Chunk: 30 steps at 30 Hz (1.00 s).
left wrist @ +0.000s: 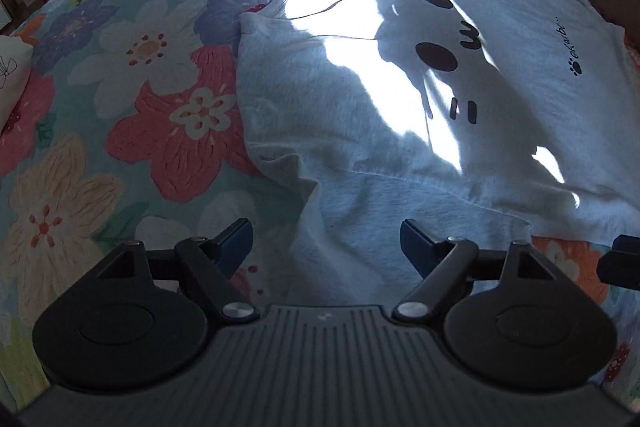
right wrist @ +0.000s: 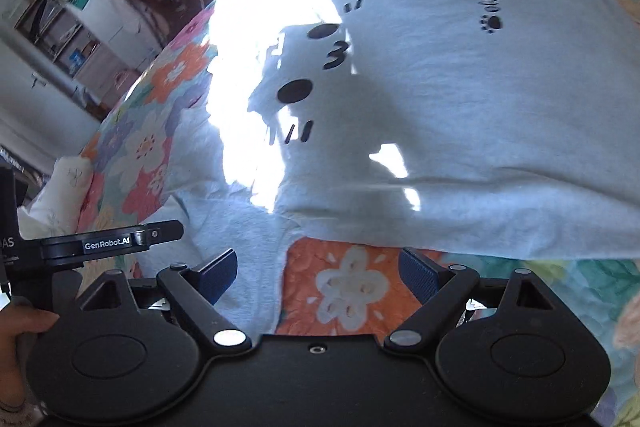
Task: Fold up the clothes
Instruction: 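Grasp the hem corner with the left gripper while the right gripper grasps the other hem corner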
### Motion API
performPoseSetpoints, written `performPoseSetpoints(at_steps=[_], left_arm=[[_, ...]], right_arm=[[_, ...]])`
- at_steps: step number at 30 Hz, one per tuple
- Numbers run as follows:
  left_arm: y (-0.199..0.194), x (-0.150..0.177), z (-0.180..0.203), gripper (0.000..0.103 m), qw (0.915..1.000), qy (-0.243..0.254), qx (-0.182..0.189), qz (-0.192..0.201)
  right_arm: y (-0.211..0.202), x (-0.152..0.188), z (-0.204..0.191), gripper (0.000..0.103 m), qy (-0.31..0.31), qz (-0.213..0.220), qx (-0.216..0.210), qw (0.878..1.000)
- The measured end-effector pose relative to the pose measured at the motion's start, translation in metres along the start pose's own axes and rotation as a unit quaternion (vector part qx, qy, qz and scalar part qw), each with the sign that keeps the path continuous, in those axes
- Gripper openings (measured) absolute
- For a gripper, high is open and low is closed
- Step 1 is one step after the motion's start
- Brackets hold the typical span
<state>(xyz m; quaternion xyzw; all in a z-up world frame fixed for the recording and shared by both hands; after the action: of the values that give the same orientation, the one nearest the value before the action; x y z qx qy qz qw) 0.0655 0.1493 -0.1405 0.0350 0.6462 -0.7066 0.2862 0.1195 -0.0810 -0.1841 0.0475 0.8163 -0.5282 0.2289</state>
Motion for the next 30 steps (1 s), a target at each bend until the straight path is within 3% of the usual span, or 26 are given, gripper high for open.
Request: performPoseSetpoints(at_steps=[6,8,11,15,17,18,19,20,23,26,30], left_arm=[[0.016,0.009,-0.019,0.082,0.998,0.017,-0.026,-0.055],[0.021,0.012,-0.024,0.085,0.9964,0.024,-0.034,-0.074],[0.029,0.014,-0.035,0.09,0.9957,-0.023,-0.015,-0.088],[0.04,0.016,-0.035,0.09,0.9953,-0.039,-0.013,-0.088],[0.039,0.014,-0.027,0.067,0.9976,-0.018,0.009,-0.066],[0.038,0.014,-0.023,0.029,0.9982,-0.006,0.021,-0.055],[0.035,0.012,-0.019,0.006,0.9986,-0.001,0.027,-0.046],[0.032,0.01,-0.015,0.006,0.9988,0.004,0.032,-0.037],[0.014,0.003,0.0,0.004,0.9986,0.039,0.028,0.023],[-0.005,-0.014,0.008,0.004,0.9943,0.063,0.027,0.081],[-0.022,-0.043,0.021,0.004,0.9885,0.074,0.031,0.128]], right_arm=[[0.037,0.008,-0.03,0.086,-0.077,-0.069,-0.02,0.994],[0.044,0.013,-0.026,0.086,-0.076,-0.084,-0.023,0.993],[0.048,0.023,-0.015,0.085,-0.046,-0.093,-0.048,0.993],[0.062,0.04,-0.014,0.073,-0.045,-0.113,-0.067,0.99],[0.068,0.046,-0.022,0.065,-0.069,-0.115,-0.064,0.989],[0.07,0.047,-0.028,0.059,-0.086,-0.112,-0.061,0.988],[0.071,0.048,-0.034,0.033,-0.103,-0.11,-0.058,0.987],[0.071,0.047,-0.039,0.006,-0.113,-0.103,-0.058,0.987],[0.067,0.037,-0.048,0.005,-0.122,-0.063,-0.061,0.989],[0.046,0.017,-0.054,0.005,-0.124,0.003,-0.059,0.991],[0.015,-0.015,-0.053,0.005,-0.119,0.082,-0.056,0.988]])
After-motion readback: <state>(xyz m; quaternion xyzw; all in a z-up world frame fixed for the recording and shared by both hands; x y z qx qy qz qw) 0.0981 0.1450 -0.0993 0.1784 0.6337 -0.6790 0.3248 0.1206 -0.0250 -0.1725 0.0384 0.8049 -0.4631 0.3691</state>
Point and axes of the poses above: each gripper's, at about its wrist camera, not at the fingertips, and y roughly the way its jaws point, z to its right, x to its underside, the point moved 6 cm from there along y, roughly the way its jaws point, and after that the axes turned 6 degrees about x, right-handed, at the moved point
